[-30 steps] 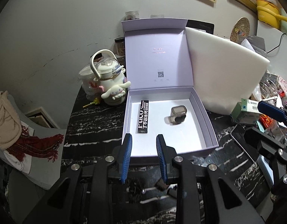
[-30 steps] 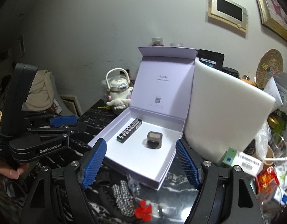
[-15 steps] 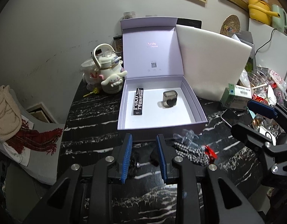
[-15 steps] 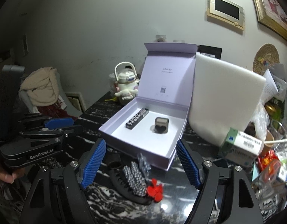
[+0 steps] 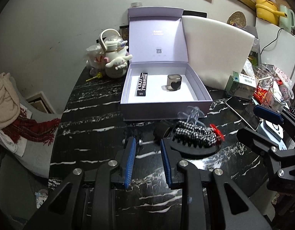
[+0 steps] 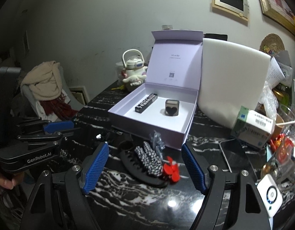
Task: Organize rigid objects
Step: 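Grasp the black hair claw clip with the left tool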
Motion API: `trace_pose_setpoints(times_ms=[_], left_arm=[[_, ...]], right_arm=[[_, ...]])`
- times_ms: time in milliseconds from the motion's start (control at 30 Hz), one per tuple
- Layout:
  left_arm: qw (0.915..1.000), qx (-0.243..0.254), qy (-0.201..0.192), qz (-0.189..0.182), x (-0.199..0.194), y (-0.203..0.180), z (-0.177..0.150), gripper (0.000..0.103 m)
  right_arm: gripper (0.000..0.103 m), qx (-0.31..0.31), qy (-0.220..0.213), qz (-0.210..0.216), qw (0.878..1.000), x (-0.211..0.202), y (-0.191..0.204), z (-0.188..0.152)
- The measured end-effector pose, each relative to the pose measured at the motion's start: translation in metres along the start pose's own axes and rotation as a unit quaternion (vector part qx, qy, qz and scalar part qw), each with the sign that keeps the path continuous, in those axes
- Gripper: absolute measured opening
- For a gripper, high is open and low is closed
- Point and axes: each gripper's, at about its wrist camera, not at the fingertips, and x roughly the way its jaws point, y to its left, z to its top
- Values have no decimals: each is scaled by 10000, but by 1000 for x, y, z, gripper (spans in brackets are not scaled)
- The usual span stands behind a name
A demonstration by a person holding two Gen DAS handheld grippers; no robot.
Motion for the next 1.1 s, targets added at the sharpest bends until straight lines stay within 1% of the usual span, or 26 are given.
trace_pose_setpoints(times_ms=[133,267,433,667,833,1100], left_arm=[[10000,-28,15,-64,2,3,-11,26],[9998,-67,96,-135,8,7,-21,26],[9996,-84,142,-231,18,9,-29,26],[9994,-35,189,-275,35,9,-36,26],[9995,-19,270,-175,50,11,-38,26],[9992,-184,366,-26,65,26,-41,26]], right_arm=[[79,9,-26,-19,10000,0,4,-11],[79,70,46,29,10000,5,5,-22],[79,173,189,178,9995,17,2,-37],[79,328,407,303,9982,35,-4,-51],[79,333,632,277,9971,52,-5,-59],[79,394,967,168,9944,77,-8,-64]])
